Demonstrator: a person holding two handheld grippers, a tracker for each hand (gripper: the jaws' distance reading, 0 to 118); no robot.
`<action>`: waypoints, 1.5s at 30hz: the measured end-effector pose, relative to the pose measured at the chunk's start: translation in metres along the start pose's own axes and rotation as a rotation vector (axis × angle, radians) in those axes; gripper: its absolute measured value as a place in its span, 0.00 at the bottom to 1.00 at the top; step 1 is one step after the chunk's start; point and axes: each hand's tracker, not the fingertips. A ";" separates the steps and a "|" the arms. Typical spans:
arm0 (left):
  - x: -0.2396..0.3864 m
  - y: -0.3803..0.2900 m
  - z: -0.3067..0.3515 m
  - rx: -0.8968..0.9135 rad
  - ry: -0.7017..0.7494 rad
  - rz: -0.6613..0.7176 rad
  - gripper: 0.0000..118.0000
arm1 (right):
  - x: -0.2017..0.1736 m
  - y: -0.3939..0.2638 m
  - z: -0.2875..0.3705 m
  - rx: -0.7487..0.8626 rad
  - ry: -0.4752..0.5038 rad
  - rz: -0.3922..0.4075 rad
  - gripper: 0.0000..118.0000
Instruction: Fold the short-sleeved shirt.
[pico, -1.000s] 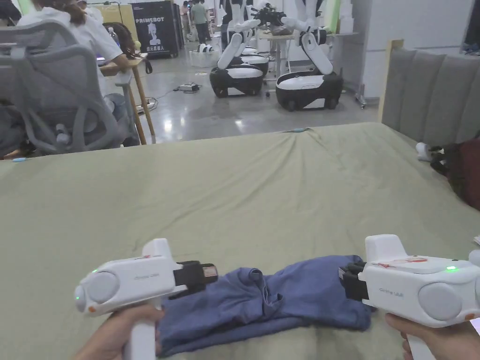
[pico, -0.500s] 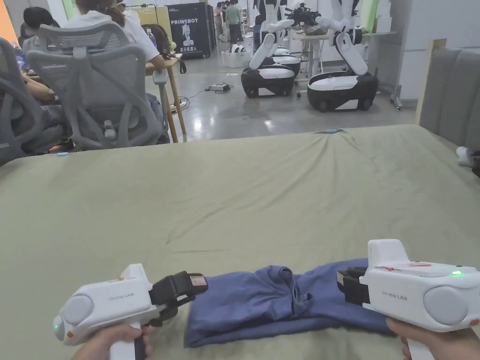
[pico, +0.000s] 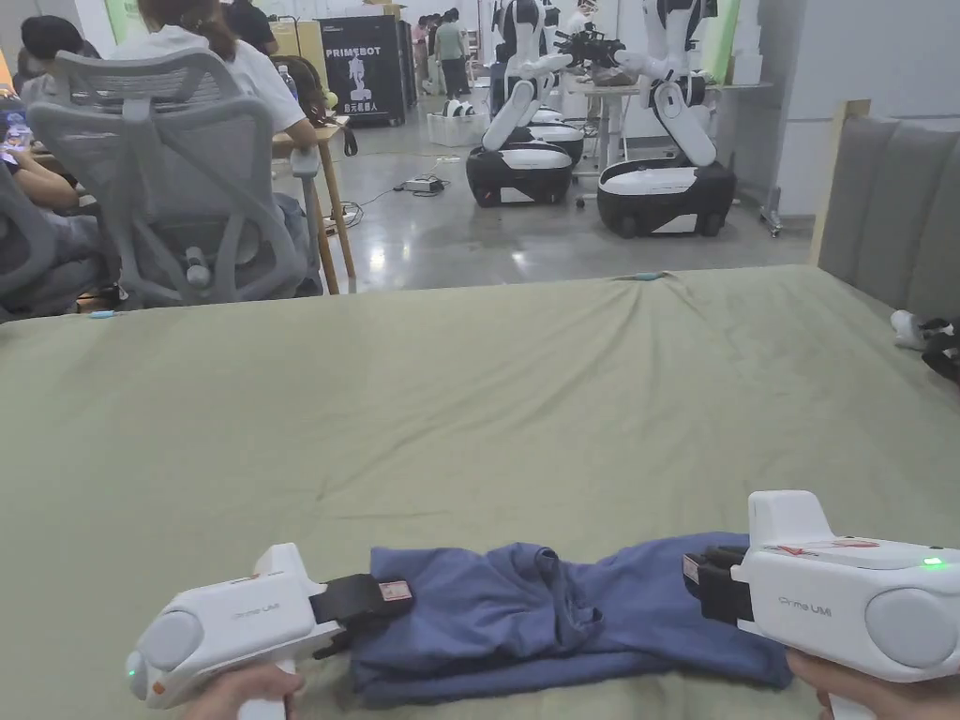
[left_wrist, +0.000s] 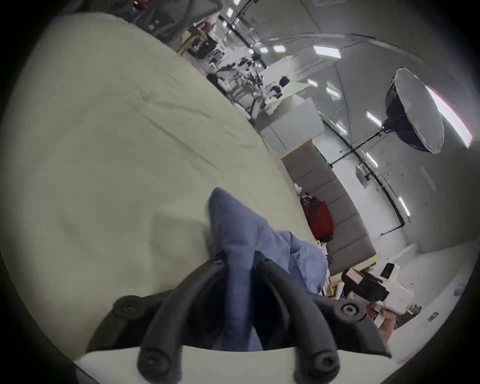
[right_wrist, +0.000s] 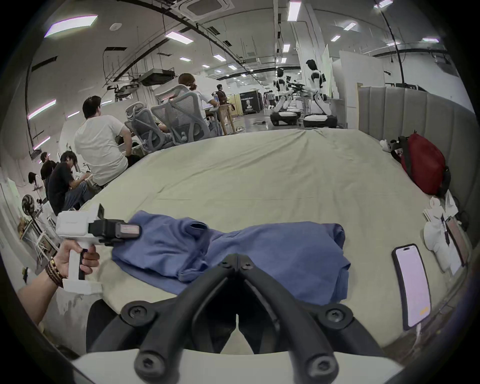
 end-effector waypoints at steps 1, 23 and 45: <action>-0.008 0.006 0.012 0.006 0.019 0.000 0.11 | -0.001 0.000 -0.001 0.000 -0.001 0.003 0.00; 0.134 -0.003 -0.036 -0.064 -0.263 0.002 0.11 | -0.003 -0.001 0.008 0.022 0.022 -0.005 0.00; 0.146 -0.005 -0.052 -0.033 -0.100 -0.135 0.03 | 0.044 -0.021 0.027 0.020 -0.039 -0.067 0.00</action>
